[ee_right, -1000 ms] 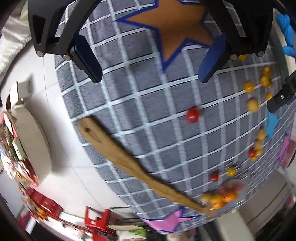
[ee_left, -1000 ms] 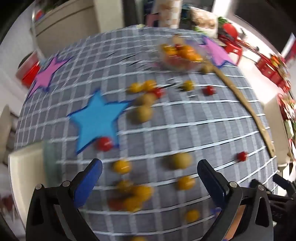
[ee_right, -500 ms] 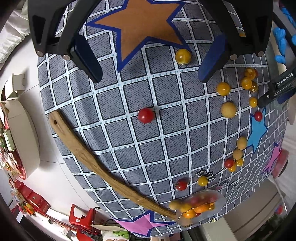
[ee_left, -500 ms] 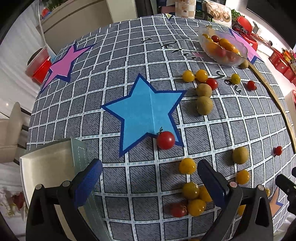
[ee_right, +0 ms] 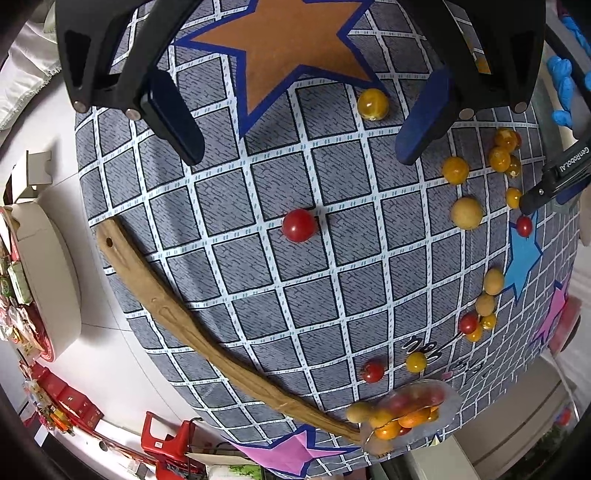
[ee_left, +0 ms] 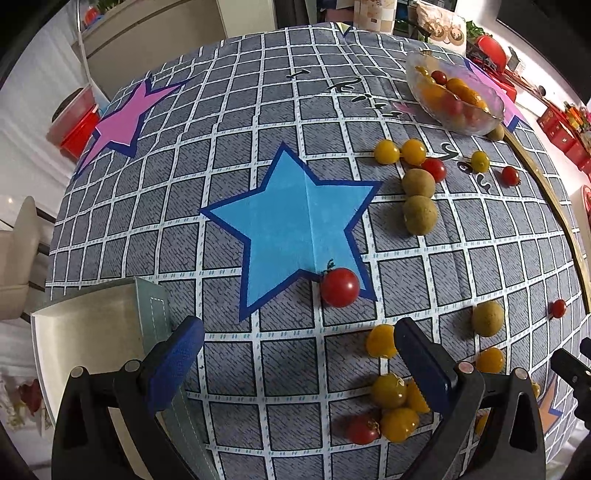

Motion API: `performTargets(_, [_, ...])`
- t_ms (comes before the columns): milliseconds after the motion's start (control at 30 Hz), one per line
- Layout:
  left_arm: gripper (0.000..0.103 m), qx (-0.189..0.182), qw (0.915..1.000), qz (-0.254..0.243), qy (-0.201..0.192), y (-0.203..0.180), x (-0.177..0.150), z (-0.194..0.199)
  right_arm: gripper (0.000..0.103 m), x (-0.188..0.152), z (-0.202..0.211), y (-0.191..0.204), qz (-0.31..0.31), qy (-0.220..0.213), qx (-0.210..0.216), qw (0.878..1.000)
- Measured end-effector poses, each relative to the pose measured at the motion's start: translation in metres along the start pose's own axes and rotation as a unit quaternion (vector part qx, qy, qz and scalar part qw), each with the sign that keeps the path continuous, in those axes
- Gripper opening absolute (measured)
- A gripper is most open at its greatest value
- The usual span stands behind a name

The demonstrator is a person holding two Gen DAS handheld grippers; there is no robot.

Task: Organize fruits
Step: 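Move the left tool toward one red cherry tomato while the right tool approaches another, then close both tools on their red cherry tomatoes and carry them over the white tray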

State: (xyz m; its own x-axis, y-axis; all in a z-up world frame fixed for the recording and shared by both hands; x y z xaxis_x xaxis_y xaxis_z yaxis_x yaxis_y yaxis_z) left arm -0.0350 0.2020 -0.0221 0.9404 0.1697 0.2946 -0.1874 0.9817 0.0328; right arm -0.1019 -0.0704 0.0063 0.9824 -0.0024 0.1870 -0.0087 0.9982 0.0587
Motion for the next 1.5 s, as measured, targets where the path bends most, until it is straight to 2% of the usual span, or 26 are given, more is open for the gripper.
performTargets(267, [0.103, 0.003, 0.9999, -0.007, -0.008, -0.002, 0.013, -0.011, 0.103, 0.005, -0.006, -0.012, -0.013, -0.003, 0.002, 1.0])
performTargets(500, [0.103, 0.002, 0.9995, -0.024, -0.021, -0.016, 0.019, -0.016, 0.101, 0.032, -0.021, -0.039, -0.012, -0.013, 0.005, 1.0])
performTargets(533, [0.099, 0.002, 0.9994, -0.026, -0.022, -0.017, 0.02, -0.017, 0.1, 0.036, -0.024, -0.04, -0.01, -0.013, 0.005, 1.0])
performTargets(567, [0.09, 0.001, 0.9994, -0.027, -0.021, -0.019, 0.019, -0.017, 0.1, 0.042, -0.027, -0.041, -0.009, -0.014, 0.004, 1.0])
performTargets(633, [0.087, -0.003, 0.9995, -0.03, -0.01, -0.022, 0.017, -0.021, 0.089, 0.053, -0.031, -0.038, -0.005, -0.015, 0.0, 1.0])
performTargets(733, [0.087, -0.004, 0.9995, -0.028, -0.012, -0.023, 0.017, -0.021, 0.082, 0.065, -0.04, -0.034, 0.003, -0.012, -0.007, 1.0])
performTargets(800, [0.083, -0.01, 0.9996, -0.025, -0.012, -0.024, 0.016, -0.02, 0.079, 0.072, -0.042, -0.027, 0.013, -0.016, -0.014, 1.0])
performTargets(867, [0.068, -0.026, 0.9993, -0.023, -0.012, -0.026, 0.015, -0.019, 0.07, 0.079, -0.045, -0.024, 0.025, -0.019, -0.026, 0.999])
performTargets(900, [0.066, -0.029, 0.9992, -0.024, -0.012, -0.028, 0.015, -0.018, 0.065, 0.082, -0.047, -0.021, 0.029, -0.021, -0.03, 0.999])
performTargets(967, [0.05, -0.038, 0.9989, -0.022, -0.012, -0.03, 0.015, -0.017, 0.049, 0.088, -0.048, -0.017, 0.036, -0.024, -0.029, 0.999])
performTargets(1000, [0.043, -0.039, 0.9989, -0.022, -0.015, -0.031, 0.015, -0.015, 0.034, 0.09, -0.049, -0.015, 0.039, -0.027, -0.028, 0.998])
performTargets(1033, [0.029, -0.041, 0.9987, -0.024, -0.019, -0.034, 0.012, -0.013, 0.021, 0.093, -0.049, -0.014, 0.042, -0.027, -0.027, 0.998])
performTargets(1067, [0.023, -0.044, 0.9985, -0.027, -0.021, -0.038, 0.01, -0.01, 0.02, 0.097, -0.051, -0.015, 0.043, -0.028, -0.023, 0.998])
performTargets(1133, [0.023, -0.052, 0.9981, -0.029, -0.018, -0.039, 0.007, -0.008, 0.02, 0.101, -0.053, -0.013, 0.039, -0.028, -0.019, 0.999])
performTargets(1300, [0.023, -0.079, 0.9965, -0.017, -0.023, -0.028, 0.0, 0.008, 0.02, 0.092, -0.05, -0.02, 0.016, -0.032, 0.042, 0.998])
performTargets(1500, [0.023, -0.088, 0.9954, -0.005, -0.038, -0.01, -0.009, 0.034, 0.02, 0.066, -0.035, 0.012, 0.018, -0.03, 0.075, 0.997])
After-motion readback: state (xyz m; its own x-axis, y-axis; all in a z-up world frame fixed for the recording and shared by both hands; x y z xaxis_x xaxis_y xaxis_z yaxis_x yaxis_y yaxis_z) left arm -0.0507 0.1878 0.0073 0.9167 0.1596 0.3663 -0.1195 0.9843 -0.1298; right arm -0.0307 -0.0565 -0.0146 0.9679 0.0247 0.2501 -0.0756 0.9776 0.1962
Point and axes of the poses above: each gripper's, at about its wrist camera, not at the fingertips, and z roughly against the way its jaws point, y to its left, x to its top, the point moved 4 cm from there along -z, roughly the way its jaws point, and after that the axes turned 2 degrees about z, right-handed, at the moved point
